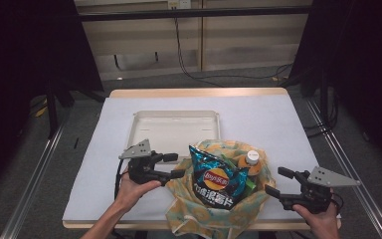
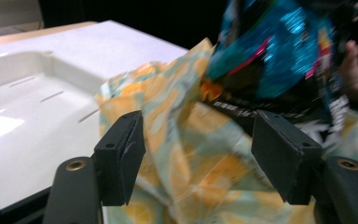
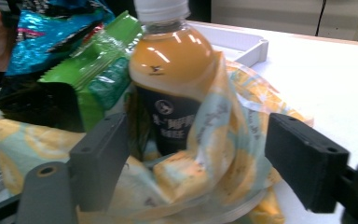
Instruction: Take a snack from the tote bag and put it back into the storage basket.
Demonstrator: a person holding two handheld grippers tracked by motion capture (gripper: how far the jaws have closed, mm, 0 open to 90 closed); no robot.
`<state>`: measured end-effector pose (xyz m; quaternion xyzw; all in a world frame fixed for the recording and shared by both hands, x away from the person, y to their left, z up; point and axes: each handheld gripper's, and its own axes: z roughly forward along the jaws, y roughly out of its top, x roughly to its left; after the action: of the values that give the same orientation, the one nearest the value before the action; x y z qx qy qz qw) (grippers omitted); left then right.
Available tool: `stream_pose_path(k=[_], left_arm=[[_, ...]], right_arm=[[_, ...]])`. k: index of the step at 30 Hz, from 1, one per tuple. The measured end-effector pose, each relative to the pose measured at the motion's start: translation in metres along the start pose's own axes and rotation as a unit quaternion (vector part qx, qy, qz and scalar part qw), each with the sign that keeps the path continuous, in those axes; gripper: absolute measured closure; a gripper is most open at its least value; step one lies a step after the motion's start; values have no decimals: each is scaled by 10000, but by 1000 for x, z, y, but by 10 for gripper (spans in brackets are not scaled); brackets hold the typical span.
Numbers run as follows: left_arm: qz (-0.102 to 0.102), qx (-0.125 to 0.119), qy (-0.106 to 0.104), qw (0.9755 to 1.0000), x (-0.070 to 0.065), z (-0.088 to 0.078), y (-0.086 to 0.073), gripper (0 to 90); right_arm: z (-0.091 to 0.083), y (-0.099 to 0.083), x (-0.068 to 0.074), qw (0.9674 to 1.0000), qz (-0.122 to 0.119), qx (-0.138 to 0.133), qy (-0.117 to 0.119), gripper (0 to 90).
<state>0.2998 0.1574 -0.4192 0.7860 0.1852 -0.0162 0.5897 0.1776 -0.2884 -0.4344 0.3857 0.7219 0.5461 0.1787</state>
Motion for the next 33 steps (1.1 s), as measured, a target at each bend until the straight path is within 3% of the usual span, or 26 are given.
stream_pose_path(k=[8,11,14,18,25,28,33], left_arm=[[168,-55,-217,9996,-14,-1,12,421],[144,-137,-317,9993,-16,-1,15,406],[259,-46,-280,9993,-20,-3,18,392],[339,-28,-335,9989,-27,0,23,394],[415,-157,-435,9981,-37,1,35,333],[456,-164,-454,9978,-37,5,39,289],[257,-141,-503,9983,-24,17,48,222]], right_arm=[[-10,-5,13,9999,50,-18,-93,125],[-14,-7,17,9998,71,-45,-165,101],[-15,-6,20,9998,27,-116,-181,70],[-12,-6,19,10000,-67,7,32,0],[-11,-4,17,9996,64,-291,-6,1],[-14,-5,17,9988,36,-485,-62,4],[-15,-6,13,9982,73,-580,-113,6]])
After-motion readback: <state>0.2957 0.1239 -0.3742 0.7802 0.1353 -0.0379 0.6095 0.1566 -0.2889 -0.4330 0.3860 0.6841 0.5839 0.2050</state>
